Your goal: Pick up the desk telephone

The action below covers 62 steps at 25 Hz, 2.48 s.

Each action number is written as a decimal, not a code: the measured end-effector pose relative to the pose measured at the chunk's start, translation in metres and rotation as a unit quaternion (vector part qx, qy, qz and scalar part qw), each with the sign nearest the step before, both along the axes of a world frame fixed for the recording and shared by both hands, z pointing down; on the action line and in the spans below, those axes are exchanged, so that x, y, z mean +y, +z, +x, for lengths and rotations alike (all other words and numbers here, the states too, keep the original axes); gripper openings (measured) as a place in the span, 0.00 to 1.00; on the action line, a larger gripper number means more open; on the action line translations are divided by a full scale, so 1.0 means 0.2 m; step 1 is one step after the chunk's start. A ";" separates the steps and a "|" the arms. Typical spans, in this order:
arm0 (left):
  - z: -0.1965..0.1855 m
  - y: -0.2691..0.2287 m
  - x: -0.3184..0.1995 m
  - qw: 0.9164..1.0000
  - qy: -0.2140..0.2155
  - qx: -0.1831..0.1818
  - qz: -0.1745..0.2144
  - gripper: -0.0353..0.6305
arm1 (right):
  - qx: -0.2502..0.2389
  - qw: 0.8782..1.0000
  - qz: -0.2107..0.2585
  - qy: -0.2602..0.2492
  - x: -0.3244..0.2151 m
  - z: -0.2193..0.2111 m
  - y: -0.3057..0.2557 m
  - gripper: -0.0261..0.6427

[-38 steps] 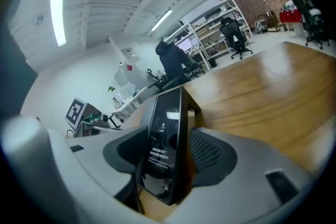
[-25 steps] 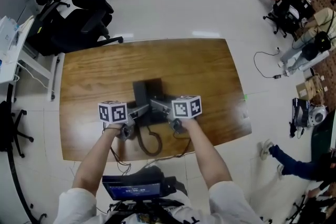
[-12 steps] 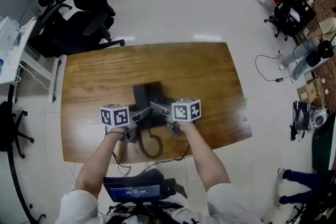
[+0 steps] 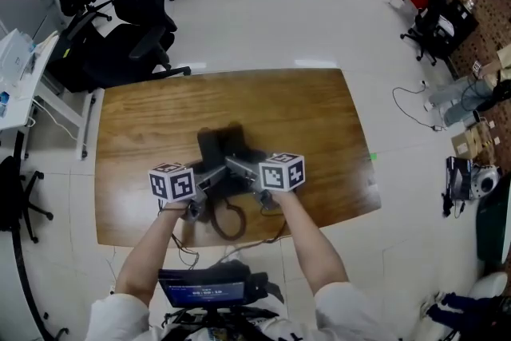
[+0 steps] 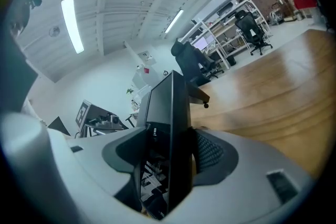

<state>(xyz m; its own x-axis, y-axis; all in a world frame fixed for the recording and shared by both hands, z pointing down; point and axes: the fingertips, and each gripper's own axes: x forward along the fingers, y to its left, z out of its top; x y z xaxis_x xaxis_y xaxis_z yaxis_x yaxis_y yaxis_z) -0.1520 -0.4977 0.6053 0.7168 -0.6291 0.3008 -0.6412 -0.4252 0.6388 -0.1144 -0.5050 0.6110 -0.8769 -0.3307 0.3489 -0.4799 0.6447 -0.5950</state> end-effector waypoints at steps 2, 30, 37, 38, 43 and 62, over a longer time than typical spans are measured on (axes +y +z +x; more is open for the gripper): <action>-0.01 -0.04 0.02 1.000 -0.006 0.000 0.008 0.36 | -0.001 1.000 0.009 0.000 0.01 0.00 -0.03 0.45; 0.19 -0.77 0.59 0.987 -0.041 -0.030 0.153 0.36 | -0.044 0.987 0.156 -0.009 0.57 0.19 -0.76 0.46; 0.28 -0.93 0.81 0.980 -0.046 -0.041 0.192 0.35 | -0.051 0.979 0.197 -0.010 0.78 0.27 -0.92 0.46; 0.29 -0.96 0.85 0.978 -0.047 -0.044 0.197 0.36 | -0.052 0.978 0.202 -0.011 0.81 0.28 -0.95 0.47; 0.32 -1.08 0.99 0.972 -0.051 -0.052 0.225 0.36 | -0.057 0.971 0.230 -0.015 0.95 0.31 -1.08 0.47; 0.37 -1.30 1.48 0.957 -0.057 -0.049 0.281 0.36 | -0.065 0.954 0.292 -0.008 1.44 0.35 -1.32 0.47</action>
